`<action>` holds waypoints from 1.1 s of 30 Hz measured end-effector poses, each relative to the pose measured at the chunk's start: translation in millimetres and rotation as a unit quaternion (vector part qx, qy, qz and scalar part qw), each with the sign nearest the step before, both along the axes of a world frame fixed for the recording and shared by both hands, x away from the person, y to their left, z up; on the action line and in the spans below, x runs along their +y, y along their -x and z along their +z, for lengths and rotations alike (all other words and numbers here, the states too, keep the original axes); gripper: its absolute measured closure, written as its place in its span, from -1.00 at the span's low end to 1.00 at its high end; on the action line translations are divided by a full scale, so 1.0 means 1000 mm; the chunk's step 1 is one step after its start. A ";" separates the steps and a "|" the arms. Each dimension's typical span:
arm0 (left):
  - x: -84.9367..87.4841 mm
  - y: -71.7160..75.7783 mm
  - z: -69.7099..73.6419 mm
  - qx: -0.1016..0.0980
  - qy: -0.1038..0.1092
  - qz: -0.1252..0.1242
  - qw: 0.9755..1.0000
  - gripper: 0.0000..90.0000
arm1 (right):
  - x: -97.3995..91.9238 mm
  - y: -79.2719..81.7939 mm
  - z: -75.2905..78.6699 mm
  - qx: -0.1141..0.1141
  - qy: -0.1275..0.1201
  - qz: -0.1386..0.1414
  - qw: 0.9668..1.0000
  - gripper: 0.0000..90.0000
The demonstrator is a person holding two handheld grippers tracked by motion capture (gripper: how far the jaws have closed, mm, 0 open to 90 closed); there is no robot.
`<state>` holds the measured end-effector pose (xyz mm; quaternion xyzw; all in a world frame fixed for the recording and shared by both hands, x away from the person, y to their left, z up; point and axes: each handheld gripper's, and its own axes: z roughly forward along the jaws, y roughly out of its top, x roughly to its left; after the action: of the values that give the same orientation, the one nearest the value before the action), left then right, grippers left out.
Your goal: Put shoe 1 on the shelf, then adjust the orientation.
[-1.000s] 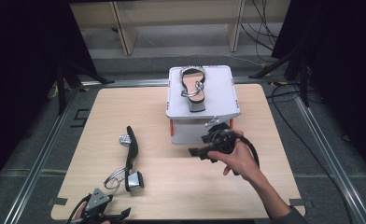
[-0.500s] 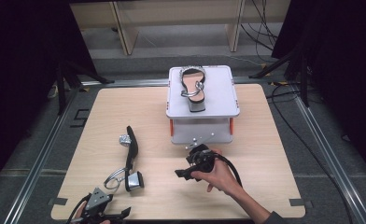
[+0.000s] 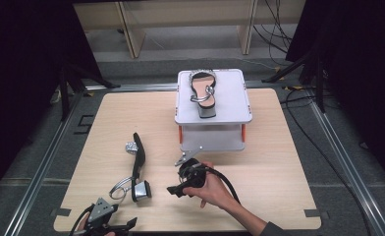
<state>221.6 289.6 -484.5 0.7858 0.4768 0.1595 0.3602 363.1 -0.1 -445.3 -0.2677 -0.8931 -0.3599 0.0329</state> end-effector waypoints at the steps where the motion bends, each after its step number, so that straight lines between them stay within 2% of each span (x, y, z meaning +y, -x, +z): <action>1: -0.001 0.000 0.001 0.000 0.015 0.005 1.000 -0.65 | -0.002 -0.001 0.000 -0.002 -0.001 -0.003 1.000 -0.36; 2: -0.002 0.000 0.002 -0.003 0.025 0.009 1.000 -0.65 | -0.005 -0.002 0.000 -0.004 -0.002 -0.003 1.000 -0.36; 3: -0.001 -0.002 0.003 -0.006 0.019 0.009 1.000 -0.65 | -0.008 -0.002 0.000 -0.004 -0.001 -0.005 1.000 -0.36; 4: -0.002 -0.004 0.004 -0.010 0.034 0.013 0.999 -0.65 | -0.011 -0.002 0.001 -0.001 -0.002 -0.011 1.000 -0.36; 5: -0.003 -0.006 0.005 -0.012 0.040 0.019 0.999 -0.64 | -0.014 -0.002 0.001 -0.001 -0.003 -0.013 1.000 -0.36; 6: -0.003 -0.010 0.006 -0.016 0.037 0.017 0.999 -0.62 | -0.017 -0.003 0.002 -0.004 -0.004 -0.012 1.000 -0.36; 7: -0.006 -0.012 0.006 -0.019 0.047 0.019 0.999 -0.59 | -0.020 -0.002 0.003 0.004 -0.005 -0.023 1.000 -0.36; 8: -0.007 -0.015 0.007 -0.017 0.051 0.022 0.998 -0.57 | -0.024 -0.004 0.003 -0.004 -0.007 -0.017 1.000 -0.36; 12: -0.010 -0.026 0.008 -0.010 0.073 0.024 0.997 -0.47 | -0.036 -0.003 0.006 0.010 -0.011 -0.040 0.999 -0.36; 13: -0.011 -0.028 0.008 -0.011 0.081 0.026 0.996 -0.45 | -0.038 -0.005 0.006 0.002 -0.015 -0.033 0.999 -0.36; 14: -0.012 -0.029 0.010 -0.009 0.076 0.029 0.997 -0.45 | -0.041 -0.005 0.006 0.004 -0.015 -0.038 0.999 -0.36; 17: -0.012 -0.035 0.012 -0.017 0.088 0.033 0.995 -0.39 | -0.046 -0.004 0.005 0.005 -0.019 -0.041 0.999 -0.36; 18: -0.013 -0.037 0.014 -0.017 0.084 0.037 0.996 -0.37 | -0.047 -0.004 0.005 0.012 -0.017 -0.046 0.999 -0.36; 19: -0.013 -0.037 0.014 -0.017 0.084 0.037 0.996 -0.34 | -0.049 -0.005 0.004 0.004 -0.018 -0.040 0.999 -0.36; 20: -0.014 -0.041 0.014 -0.018 0.087 0.039 0.995 -0.31 | -0.049 -0.002 0.004 0.026 -0.016 -0.054 0.998 -0.36; 23: -0.015 -0.049 0.018 -0.019 0.090 0.038 0.995 -0.19 | -0.052 -0.005 0.003 0.011 -0.018 -0.047 0.999 -0.36; 24: -0.016 -0.051 0.020 -0.020 0.087 0.038 0.995 -0.15 | -0.053 -0.004 0.003 0.015 -0.018 -0.049 0.999 -0.36; 25: -0.018 -0.054 0.022 -0.024 0.090 0.031 0.995 -0.13 | -0.053 -0.003 0.004 0.022 -0.019 -0.055 0.998 -0.36; 26: -0.020 -0.056 0.023 -0.029 0.084 0.037 0.995 -0.09 | -0.055 -0.005 0.004 0.012 -0.020 -0.049 0.999 -0.36; 28: -0.020 -0.060 0.026 -0.034 0.080 0.035 0.996 -0.01 | -0.057 -0.004 0.005 0.012 -0.022 -0.053 0.998 -0.36; 29: -0.022 -0.062 0.027 -0.039 0.087 0.039 0.995 0.07 | -0.058 -0.005 0.005 0.005 -0.022 -0.049 0.999 -0.36; 30: -0.022 -0.063 0.027 -0.047 0.090 0.037 0.994 0.15 | -0.059 -0.004 0.005 0.019 -0.023 -0.056 0.998 -0.36; 32: -0.023 -0.066 0.028 -0.059 0.095 0.036 0.993 0.28 | -0.061 -0.004 0.005 0.018 -0.024 -0.060 0.998 -0.36; 33: -0.023 -0.067 0.029 -0.062 0.091 0.036 0.993 0.34 | -0.063 -0.004 0.005 0.019 -0.022 -0.061 0.998 -0.36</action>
<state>288.3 266.8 -455.3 0.7205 0.4944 0.1769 0.4529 367.1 -63.0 -440.3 -0.3271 -0.8663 -0.3760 0.0336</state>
